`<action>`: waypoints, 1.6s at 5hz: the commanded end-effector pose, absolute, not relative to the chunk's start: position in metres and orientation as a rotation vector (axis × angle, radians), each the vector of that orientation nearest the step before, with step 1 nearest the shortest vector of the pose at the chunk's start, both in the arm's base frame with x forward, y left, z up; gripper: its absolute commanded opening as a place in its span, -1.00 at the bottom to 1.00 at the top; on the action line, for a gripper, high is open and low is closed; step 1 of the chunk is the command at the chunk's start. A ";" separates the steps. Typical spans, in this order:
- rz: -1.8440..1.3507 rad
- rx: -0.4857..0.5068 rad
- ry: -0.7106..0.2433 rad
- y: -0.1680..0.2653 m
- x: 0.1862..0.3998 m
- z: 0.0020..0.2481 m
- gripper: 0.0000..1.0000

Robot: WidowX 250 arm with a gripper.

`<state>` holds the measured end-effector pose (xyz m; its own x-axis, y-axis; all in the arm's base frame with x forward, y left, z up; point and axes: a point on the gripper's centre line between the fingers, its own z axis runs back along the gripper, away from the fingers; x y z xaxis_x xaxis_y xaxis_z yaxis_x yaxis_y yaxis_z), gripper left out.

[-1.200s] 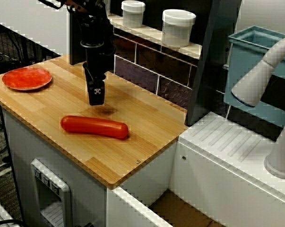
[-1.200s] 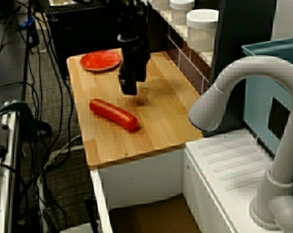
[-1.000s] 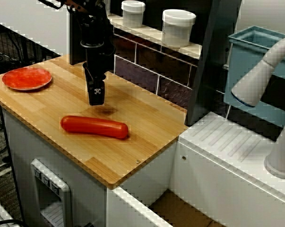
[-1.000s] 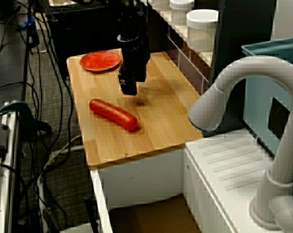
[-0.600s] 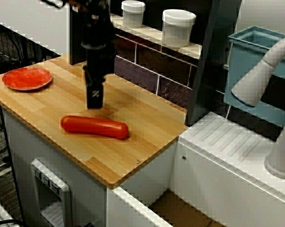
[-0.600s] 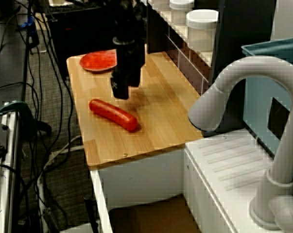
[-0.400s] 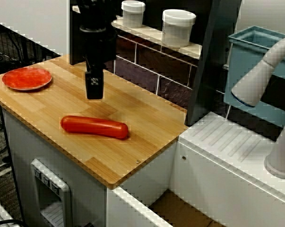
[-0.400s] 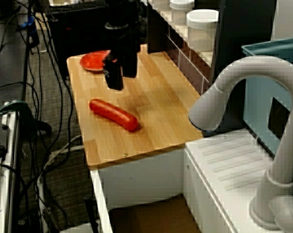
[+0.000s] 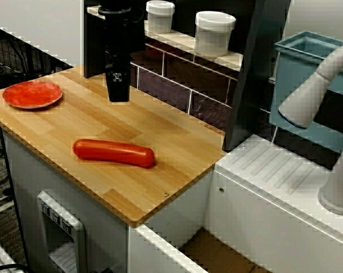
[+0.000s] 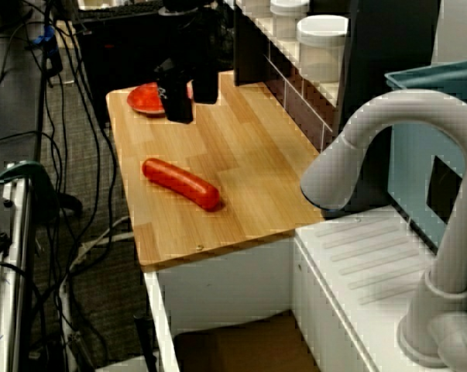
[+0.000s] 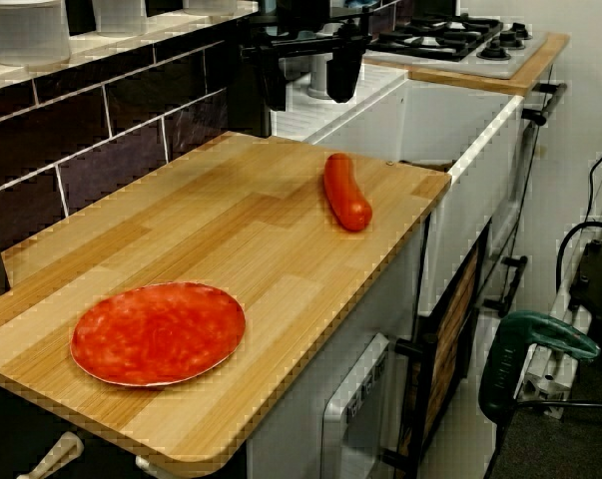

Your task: Put the object on the plate

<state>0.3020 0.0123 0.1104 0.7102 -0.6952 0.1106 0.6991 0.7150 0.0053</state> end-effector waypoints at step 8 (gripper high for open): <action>-0.773 0.032 -0.121 0.006 0.289 0.058 -1.00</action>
